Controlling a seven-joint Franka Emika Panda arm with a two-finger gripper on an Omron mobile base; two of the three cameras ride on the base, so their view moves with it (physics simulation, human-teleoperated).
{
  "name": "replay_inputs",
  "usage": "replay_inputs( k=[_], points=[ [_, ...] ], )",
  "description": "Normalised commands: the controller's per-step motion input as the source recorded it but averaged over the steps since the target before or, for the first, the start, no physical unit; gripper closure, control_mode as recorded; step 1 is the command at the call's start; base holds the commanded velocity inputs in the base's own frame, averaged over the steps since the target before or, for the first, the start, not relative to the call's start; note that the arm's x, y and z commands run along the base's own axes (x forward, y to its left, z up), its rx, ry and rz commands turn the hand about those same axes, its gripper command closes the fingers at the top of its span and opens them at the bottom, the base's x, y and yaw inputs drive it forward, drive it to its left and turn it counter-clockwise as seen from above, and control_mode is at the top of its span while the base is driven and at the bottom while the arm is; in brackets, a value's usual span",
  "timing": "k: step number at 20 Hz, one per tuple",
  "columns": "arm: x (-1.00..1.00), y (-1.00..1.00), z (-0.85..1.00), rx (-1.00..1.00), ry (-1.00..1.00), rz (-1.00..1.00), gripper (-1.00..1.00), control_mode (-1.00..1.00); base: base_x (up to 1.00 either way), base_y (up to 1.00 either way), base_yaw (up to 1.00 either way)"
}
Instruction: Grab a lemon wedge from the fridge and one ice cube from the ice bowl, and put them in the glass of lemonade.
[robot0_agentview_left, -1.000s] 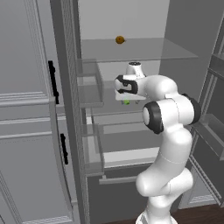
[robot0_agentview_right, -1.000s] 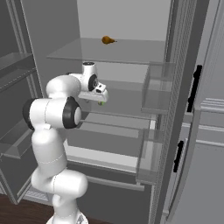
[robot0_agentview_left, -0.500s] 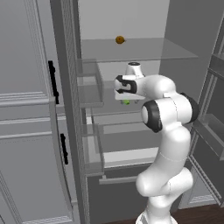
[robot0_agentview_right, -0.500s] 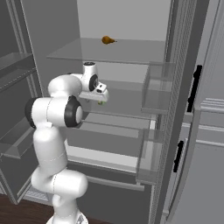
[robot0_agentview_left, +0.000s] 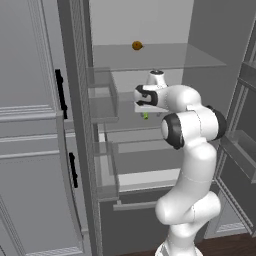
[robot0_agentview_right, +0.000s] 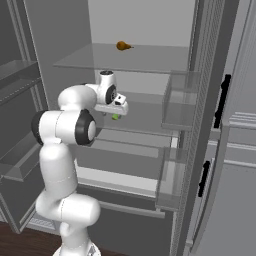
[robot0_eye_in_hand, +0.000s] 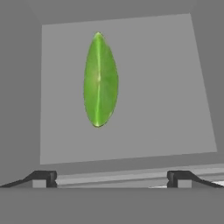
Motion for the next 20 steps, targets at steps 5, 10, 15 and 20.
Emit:
replay_inputs(
  k=[5,10,15,20],
  points=[
    [0.31,-0.02,-0.03,0.00,0.00,0.00,-1.00,-1.00,0.00,0.00,0.00],
    [0.47,0.00,-0.19,0.00,0.00,0.01,-1.00,-1.00,0.00,0.00,0.00],
    [0.39,0.02,-0.05,0.00,0.00,0.02,-1.00,-1.00,0.00,0.00,0.00],
    [0.42,0.04,-0.04,0.00,0.00,0.04,-1.00,-1.00,0.00,0.00,0.00]
  ],
)
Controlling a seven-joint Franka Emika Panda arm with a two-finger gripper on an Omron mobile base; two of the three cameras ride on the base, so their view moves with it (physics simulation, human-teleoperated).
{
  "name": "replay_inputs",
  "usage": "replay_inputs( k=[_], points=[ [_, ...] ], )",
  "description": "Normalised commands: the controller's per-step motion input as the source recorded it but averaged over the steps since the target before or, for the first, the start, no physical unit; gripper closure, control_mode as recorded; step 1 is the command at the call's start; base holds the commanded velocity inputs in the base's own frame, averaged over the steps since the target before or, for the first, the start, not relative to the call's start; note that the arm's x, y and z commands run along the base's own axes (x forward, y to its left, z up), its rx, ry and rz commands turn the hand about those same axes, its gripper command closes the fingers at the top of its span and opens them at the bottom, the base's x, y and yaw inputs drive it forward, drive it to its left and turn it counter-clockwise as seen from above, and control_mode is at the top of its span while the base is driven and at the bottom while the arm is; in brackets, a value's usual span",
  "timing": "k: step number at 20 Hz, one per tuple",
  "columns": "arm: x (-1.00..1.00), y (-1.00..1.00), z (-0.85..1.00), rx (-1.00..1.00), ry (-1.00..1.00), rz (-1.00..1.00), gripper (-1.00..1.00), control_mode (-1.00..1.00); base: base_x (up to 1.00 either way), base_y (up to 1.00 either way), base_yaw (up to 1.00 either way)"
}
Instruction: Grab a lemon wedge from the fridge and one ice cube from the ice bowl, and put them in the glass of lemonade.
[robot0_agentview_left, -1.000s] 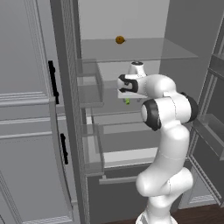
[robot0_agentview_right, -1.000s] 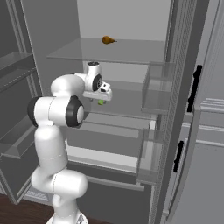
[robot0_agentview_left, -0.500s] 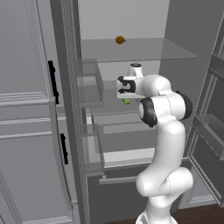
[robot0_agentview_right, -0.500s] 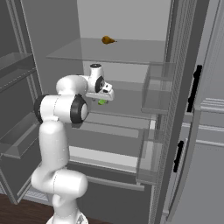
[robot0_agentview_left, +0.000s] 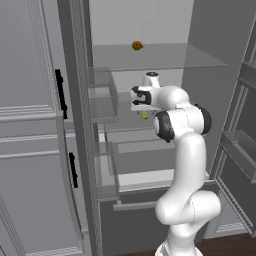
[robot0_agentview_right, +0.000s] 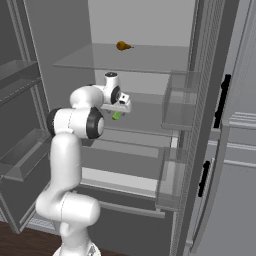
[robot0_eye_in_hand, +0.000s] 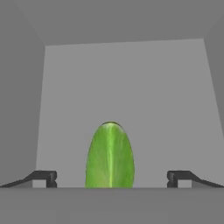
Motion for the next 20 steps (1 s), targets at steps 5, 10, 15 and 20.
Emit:
replay_inputs(
  k=[5,10,15,20],
  points=[
    [0.03,0.00,-0.06,0.00,0.00,0.02,-1.00,-1.00,0.00,0.00,0.00],
    [-0.26,0.02,-0.02,0.00,-0.04,0.00,-1.00,-1.00,0.00,0.00,0.00],
    [-0.02,0.08,-0.32,0.00,-0.16,0.00,-1.00,-1.00,0.00,0.00,0.00],
    [-0.12,0.01,-0.12,0.00,-0.18,0.00,-1.00,-1.00,0.00,0.00,0.00]
  ],
)
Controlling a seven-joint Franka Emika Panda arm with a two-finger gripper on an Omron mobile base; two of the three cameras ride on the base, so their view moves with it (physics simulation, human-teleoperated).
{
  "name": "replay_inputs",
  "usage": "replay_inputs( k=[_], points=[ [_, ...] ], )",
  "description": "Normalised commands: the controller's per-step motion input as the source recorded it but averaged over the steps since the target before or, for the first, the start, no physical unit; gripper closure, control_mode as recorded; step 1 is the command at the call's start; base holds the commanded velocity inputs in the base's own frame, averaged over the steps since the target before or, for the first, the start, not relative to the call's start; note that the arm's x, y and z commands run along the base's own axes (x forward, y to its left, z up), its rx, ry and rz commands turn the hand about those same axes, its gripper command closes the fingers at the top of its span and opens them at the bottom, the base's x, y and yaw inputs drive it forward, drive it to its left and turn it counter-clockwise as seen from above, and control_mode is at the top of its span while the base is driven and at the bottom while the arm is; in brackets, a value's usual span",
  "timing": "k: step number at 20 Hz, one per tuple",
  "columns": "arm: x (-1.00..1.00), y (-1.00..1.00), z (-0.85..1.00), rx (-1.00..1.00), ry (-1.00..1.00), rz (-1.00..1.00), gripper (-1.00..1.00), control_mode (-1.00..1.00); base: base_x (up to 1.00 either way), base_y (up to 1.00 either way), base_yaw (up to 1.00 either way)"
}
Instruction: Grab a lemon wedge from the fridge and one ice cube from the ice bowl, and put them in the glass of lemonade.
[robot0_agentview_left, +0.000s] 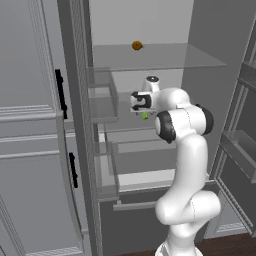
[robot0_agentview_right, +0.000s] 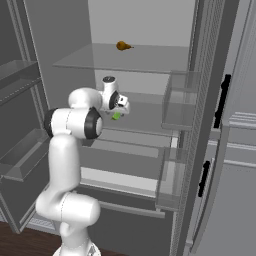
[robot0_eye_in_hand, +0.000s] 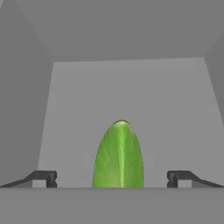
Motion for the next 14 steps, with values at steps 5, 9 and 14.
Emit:
replay_inputs(
  k=[5,9,14],
  points=[
    [-0.11,0.00,0.00,0.00,-0.16,0.00,-1.00,-1.00,0.00,0.00,0.00],
    [-0.12,0.00,0.00,0.00,-0.12,0.00,-1.00,-1.00,0.00,0.00,0.00],
    [0.00,0.00,0.00,0.00,-0.01,0.00,-1.00,-1.00,0.00,0.00,0.00]
  ],
)
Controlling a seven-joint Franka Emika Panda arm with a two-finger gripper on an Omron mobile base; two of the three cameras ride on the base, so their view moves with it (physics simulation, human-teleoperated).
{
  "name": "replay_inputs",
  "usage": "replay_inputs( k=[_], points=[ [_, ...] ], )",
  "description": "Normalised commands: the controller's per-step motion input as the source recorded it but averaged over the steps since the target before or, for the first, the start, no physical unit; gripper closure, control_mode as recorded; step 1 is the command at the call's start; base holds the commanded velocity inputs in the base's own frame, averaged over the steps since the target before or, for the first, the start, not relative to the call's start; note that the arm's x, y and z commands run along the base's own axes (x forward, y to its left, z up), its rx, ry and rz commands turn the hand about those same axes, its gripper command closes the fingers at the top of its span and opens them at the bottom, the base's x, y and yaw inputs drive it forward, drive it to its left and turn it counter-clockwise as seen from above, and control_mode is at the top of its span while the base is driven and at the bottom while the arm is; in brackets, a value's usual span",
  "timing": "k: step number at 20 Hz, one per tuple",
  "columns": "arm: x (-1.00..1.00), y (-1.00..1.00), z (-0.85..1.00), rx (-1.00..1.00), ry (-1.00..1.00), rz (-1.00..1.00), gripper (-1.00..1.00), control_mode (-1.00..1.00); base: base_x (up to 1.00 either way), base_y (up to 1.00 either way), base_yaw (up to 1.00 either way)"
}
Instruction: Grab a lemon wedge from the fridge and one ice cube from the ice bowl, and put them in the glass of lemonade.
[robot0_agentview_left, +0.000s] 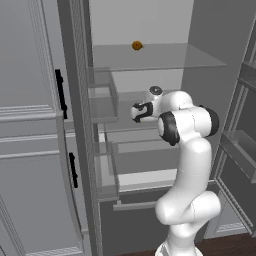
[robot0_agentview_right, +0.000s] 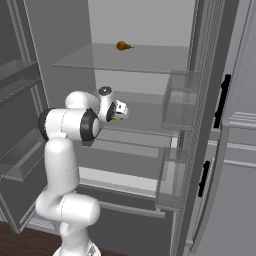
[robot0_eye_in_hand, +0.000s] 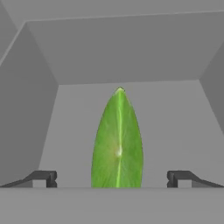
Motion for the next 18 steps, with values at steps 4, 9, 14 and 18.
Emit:
replay_inputs(
  k=[4,9,14,18],
  points=[
    [0.02,0.00,-0.09,0.00,0.00,0.00,-1.00,-1.00,0.00,0.00,0.00],
    [0.02,0.00,0.00,0.00,0.01,0.00,-1.00,-1.00,0.00,0.00,0.00],
    [0.00,0.00,-0.01,0.00,0.00,0.00,-1.00,-1.00,0.00,0.00,0.00],
    [0.00,0.00,-0.06,0.00,0.00,0.00,1.00,-1.00,0.00,0.00,0.00]
  ],
)
